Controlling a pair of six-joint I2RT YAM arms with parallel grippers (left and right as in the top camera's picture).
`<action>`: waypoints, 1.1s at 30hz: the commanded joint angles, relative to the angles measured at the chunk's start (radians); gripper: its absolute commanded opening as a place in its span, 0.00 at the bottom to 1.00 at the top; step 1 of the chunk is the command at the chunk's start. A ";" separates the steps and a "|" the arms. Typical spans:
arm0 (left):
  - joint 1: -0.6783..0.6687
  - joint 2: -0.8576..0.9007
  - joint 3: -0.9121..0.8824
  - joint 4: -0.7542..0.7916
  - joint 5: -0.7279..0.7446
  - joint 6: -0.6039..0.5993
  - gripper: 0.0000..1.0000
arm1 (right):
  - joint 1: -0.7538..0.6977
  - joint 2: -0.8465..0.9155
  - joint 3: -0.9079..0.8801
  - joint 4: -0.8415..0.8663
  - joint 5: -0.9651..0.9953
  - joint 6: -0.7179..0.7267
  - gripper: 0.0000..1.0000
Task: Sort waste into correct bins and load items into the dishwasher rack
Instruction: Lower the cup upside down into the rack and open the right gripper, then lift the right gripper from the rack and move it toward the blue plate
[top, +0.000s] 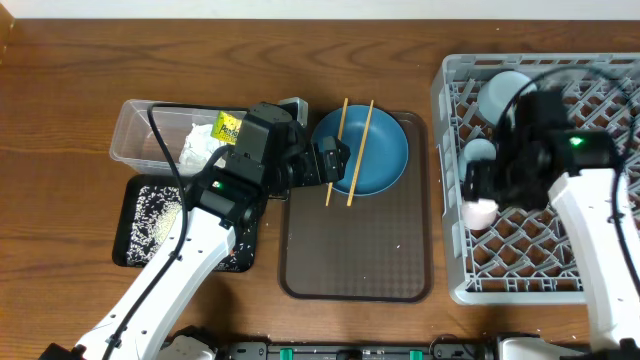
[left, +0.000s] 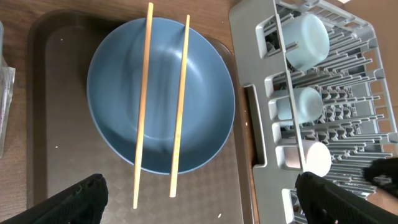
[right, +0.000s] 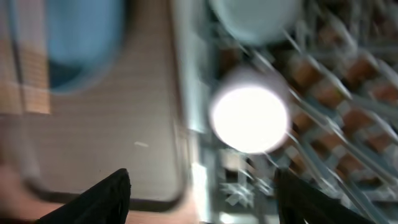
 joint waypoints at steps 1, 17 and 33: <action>-0.001 -0.005 0.001 -0.003 -0.013 0.011 0.99 | -0.003 -0.002 0.072 0.009 -0.170 -0.012 0.71; -0.001 -0.005 0.001 -0.003 -0.013 0.011 0.99 | 0.201 -0.001 0.066 0.061 -0.176 0.018 0.77; -0.001 -0.005 0.001 -0.003 -0.013 0.011 0.99 | 0.299 -0.001 0.066 0.059 -0.172 0.060 0.80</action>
